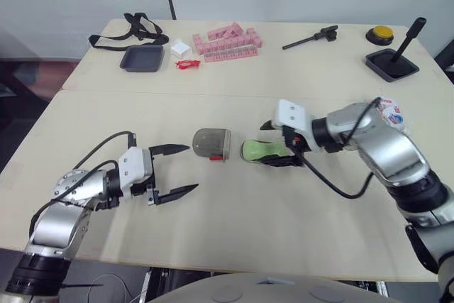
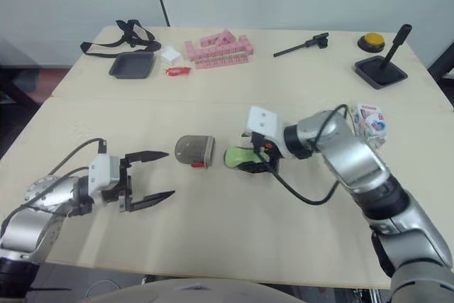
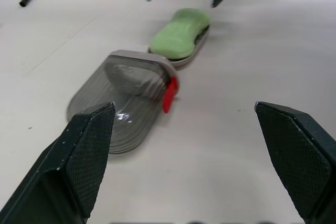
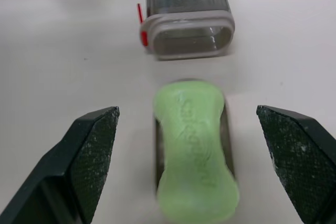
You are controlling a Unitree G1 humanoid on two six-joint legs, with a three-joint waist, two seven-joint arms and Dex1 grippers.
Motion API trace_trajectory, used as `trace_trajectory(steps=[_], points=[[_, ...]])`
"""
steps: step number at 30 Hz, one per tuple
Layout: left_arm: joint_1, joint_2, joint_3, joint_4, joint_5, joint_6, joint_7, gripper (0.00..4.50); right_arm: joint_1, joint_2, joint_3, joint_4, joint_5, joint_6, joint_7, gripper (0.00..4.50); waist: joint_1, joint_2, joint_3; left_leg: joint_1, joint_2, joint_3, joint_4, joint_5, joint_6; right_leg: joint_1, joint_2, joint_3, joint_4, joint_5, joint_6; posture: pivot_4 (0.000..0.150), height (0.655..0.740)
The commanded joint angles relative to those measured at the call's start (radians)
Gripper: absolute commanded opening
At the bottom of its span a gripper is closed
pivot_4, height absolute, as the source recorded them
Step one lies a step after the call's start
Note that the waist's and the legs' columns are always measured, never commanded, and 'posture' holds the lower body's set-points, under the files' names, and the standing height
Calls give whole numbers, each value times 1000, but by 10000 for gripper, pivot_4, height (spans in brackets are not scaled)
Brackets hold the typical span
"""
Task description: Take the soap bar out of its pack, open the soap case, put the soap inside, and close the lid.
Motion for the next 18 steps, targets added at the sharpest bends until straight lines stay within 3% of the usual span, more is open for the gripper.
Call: trace_trajectory(steps=[1,7,18], points=[[-67,25,3,8,-8,26,-11,45000,156,13,-174,-36,110,-139,11,44772,8,0,0,0,0,1,0,0,0,0,0,0,0,0,0,1500,7109],[-216,38,-52,95,22,49,-71,45000,445,74,-306,-57,159,-386,-5,44772,6,0,0,1,0,4,1,0,1,0,-1,1,0,0,0,1500,7109],[-555,-5,-212,399,166,-23,-219,45000,725,184,-321,48,108,-685,-92,44772,-2,-1,-1,1,0,4,1,0,1,0,-2,0,0,0,-1,1500,7109]])
